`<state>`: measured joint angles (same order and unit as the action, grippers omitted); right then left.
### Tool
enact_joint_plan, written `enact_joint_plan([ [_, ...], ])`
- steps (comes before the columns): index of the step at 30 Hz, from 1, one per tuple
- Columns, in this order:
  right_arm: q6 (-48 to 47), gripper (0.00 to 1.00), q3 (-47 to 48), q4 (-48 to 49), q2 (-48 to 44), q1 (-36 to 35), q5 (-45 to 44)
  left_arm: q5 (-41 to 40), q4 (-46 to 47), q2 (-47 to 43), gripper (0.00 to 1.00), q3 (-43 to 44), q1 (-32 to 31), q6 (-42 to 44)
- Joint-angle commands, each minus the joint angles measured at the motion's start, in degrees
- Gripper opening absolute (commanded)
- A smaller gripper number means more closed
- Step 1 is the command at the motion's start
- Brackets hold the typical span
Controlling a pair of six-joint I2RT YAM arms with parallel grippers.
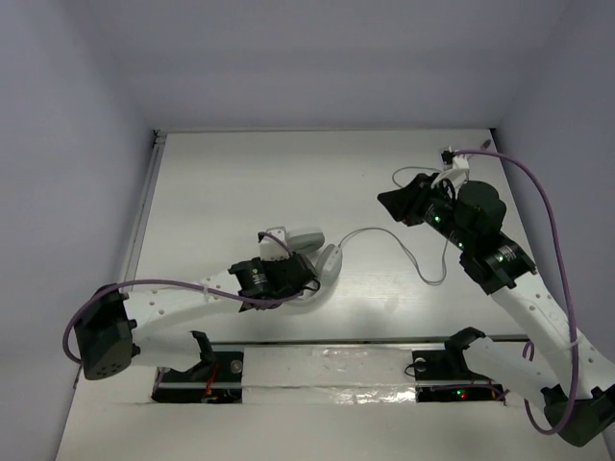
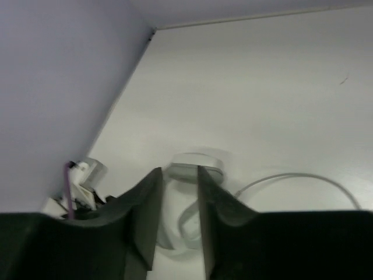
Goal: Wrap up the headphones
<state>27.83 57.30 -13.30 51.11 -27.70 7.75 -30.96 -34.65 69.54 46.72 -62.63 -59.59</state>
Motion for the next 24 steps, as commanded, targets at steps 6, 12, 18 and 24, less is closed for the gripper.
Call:
enact_joint_plan([
  [6, -0.85, 0.61, -1.49, 2.31, -2.16, -1.29, 2.71, -4.72, -1.66, -6.08, 0.62, -5.05, -0.91, -20.82],
  [12, -0.94, 0.61, -1.93, 2.23, -2.68, -1.82, 3.50, -2.70, -3.05, -3.89, 0.65, -7.34, -0.91, -31.98],
  [18, -0.85, 0.61, -2.01, 2.49, -2.33, -1.83, 4.73, -1.47, 4.40, -2.48, 0.68, -12.08, 5.84, -28.13],
  [24, -0.76, 0.61, -2.46, 2.67, -1.89, -2.35, 4.12, -1.82, 12.58, -0.29, 0.63, -11.57, 13.14, -17.41],
])
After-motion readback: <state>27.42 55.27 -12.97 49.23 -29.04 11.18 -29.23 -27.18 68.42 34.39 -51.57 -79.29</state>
